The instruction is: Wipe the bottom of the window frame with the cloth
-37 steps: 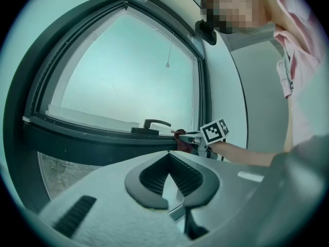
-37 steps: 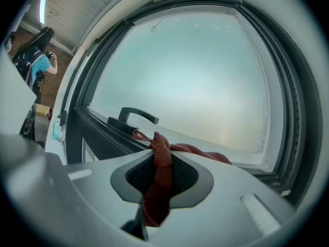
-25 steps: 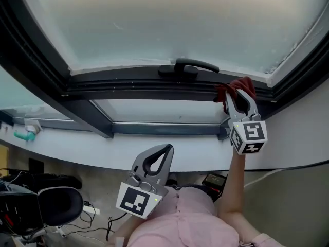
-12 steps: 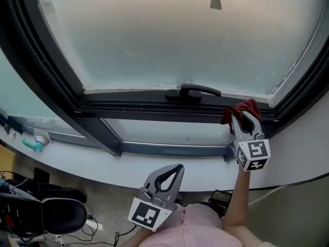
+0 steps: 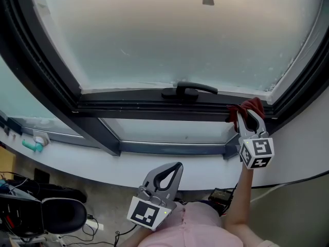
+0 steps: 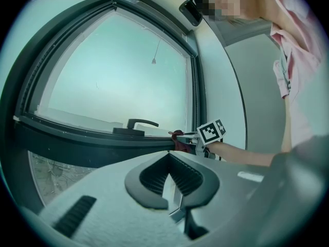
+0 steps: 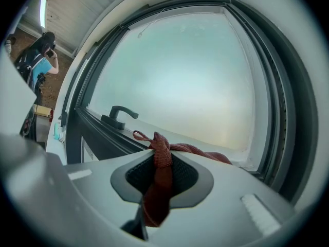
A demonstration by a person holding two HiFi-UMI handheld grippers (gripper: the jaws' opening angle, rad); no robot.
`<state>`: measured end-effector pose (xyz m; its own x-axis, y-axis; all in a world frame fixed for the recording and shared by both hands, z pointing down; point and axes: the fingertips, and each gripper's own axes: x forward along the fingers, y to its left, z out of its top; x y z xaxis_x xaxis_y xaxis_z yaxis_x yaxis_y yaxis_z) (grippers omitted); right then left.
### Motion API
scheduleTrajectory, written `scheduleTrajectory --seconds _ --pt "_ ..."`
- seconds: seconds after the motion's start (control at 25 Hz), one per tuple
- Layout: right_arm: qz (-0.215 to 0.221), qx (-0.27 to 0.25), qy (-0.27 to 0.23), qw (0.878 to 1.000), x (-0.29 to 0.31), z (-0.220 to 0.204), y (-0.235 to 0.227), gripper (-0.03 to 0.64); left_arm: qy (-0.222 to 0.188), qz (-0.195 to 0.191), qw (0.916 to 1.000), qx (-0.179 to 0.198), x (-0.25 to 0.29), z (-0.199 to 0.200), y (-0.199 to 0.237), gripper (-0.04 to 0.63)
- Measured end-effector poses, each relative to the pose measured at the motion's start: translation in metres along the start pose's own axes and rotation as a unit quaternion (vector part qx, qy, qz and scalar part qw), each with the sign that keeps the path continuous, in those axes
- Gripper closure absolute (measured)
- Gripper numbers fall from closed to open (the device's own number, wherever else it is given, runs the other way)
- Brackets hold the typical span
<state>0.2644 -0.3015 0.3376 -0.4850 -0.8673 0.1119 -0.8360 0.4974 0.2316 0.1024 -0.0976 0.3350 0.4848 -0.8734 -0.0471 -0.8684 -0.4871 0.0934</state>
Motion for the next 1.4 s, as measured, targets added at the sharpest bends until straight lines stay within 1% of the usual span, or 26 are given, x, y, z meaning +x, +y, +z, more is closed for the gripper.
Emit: scheduleTrajectory --seconds 0.8,1.08,1.28,1.4 --pt "-0.044 0.018 0.003 0.999 -0.015 -0.015 -0.051 0.549 0.002 0.001 1.0000 0.000 0.011 -0.004 -0.002 0.598" --pt "-0.060 0.024 0.006 0.998 -0.021 -0.020 -0.068 0.549 0.001 0.000 1.0000 -0.005 0.014 -0.004 -0.003 0.598" --pt "-0.075 0.027 0.008 0.997 -0.025 -0.024 -0.080 0.549 0.001 -0.002 1.0000 -0.005 0.015 -0.005 -0.003 0.598" --pt "-0.091 0.026 0.012 0.995 -0.029 -0.027 -0.092 0.549 0.000 -0.001 1.0000 -0.006 0.015 -0.004 -0.001 0.598"
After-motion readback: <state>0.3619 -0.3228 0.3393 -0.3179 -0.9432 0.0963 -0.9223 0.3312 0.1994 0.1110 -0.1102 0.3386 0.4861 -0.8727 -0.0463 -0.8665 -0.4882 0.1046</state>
